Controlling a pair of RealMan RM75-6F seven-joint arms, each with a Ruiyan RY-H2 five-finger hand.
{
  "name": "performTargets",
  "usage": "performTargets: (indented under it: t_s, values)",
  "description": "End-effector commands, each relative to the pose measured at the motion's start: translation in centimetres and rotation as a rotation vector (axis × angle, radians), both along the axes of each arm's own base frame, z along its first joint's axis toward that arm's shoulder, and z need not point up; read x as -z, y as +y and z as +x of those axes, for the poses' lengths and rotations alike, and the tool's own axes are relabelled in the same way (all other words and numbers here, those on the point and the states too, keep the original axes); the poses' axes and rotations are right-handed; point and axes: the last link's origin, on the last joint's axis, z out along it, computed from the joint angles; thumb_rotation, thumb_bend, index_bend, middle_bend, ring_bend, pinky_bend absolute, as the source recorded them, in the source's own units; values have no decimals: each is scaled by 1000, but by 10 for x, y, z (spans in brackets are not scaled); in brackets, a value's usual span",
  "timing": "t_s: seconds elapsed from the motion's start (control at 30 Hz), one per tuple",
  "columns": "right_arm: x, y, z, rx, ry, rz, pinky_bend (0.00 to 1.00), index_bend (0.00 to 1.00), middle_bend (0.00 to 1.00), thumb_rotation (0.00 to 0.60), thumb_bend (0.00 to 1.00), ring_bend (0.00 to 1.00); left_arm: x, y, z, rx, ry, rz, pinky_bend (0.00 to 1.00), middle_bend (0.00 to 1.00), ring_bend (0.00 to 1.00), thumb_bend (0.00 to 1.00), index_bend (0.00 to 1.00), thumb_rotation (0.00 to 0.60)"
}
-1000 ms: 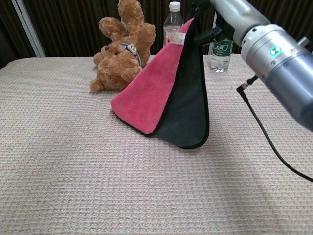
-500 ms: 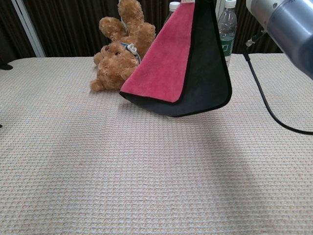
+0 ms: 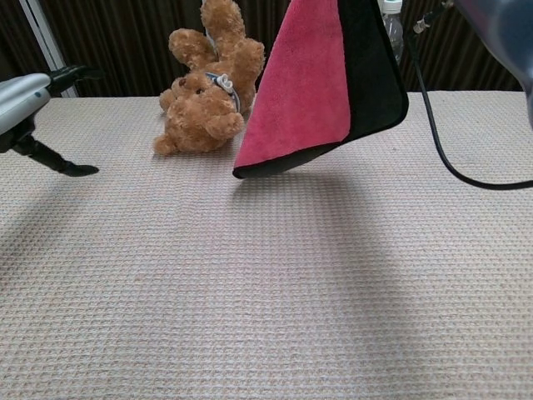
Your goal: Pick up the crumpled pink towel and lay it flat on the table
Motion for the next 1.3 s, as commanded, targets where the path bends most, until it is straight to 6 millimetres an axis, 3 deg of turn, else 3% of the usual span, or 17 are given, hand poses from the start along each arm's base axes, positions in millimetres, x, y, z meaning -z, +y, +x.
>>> performTargets:
  t_s: [0.03, 0.2, 0.4, 0.7, 1.3]
  values:
    - [-8, 3, 14, -5, 9, -26, 0, 634, 201, 600, 591, 35, 8, 10, 16, 43, -21, 2, 0, 0, 0, 17, 33, 600]
    - [-21, 6, 26, 42, 58, -77, 0, 638, 201, 600, 591, 35, 16, 13, 27, 72, -36, -4, 0, 0, 0, 16, 39, 600]
    - [-37, 12, 34, 143, 98, -140, 0, 672, 201, 600, 591, 35, 18, 15, 28, 67, -49, -1, 0, 0, 0, 17, 39, 600]
    - [-36, 24, 53, 211, 126, -164, 0, 672, 201, 600, 591, 35, 25, 18, 36, 85, -78, 18, 0, 0, 0, 17, 11, 600]
    - [-28, 36, 74, 233, 101, -108, 0, 697, 201, 600, 591, 33, 59, 30, 104, 229, -251, 62, 0, 0, 0, 17, 0, 600]
